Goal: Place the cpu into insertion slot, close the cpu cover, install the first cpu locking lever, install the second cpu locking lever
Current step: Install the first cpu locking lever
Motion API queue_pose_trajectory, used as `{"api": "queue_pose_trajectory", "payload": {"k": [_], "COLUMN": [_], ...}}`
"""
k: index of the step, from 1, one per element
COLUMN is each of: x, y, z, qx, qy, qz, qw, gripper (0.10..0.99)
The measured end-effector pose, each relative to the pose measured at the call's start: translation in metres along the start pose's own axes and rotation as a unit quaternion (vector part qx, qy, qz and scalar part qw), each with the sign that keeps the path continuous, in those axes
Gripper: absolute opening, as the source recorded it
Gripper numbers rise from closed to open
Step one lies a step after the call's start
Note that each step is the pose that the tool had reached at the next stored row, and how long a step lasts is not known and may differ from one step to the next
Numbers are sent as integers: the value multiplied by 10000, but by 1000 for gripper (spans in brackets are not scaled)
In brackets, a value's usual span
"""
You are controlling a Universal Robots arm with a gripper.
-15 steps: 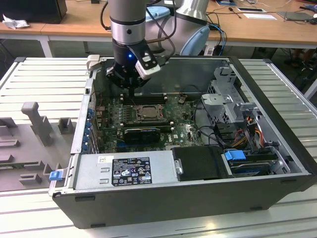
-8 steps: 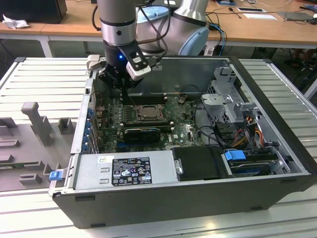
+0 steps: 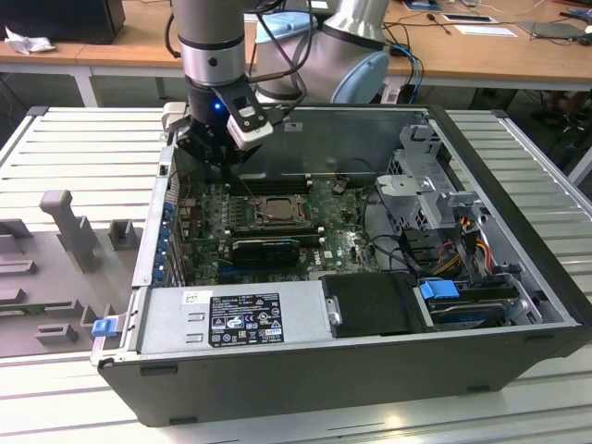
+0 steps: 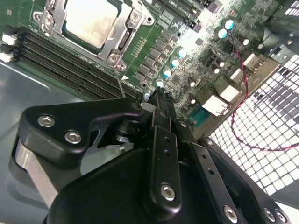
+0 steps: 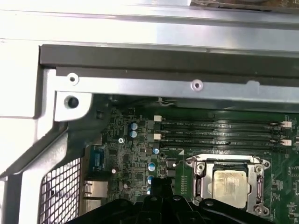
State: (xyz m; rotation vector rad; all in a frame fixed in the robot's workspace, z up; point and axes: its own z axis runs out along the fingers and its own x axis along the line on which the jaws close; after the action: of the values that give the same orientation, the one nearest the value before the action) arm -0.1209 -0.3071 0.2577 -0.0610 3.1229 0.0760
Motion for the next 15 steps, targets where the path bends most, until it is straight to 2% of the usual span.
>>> {"api": "queue_pose_trajectory", "payload": {"k": [8,10,12,15], "x": [-4,-29,-87,-229], "y": [142,149,149,144], "z": [21,23,23,26], "qx": [-1,-1,-1,-1], "qy": [0,0,0,-1], "qz": [0,0,0,-1], "qw": [10000,10000,10000,10000], "gripper": [106,106,106,106]}}
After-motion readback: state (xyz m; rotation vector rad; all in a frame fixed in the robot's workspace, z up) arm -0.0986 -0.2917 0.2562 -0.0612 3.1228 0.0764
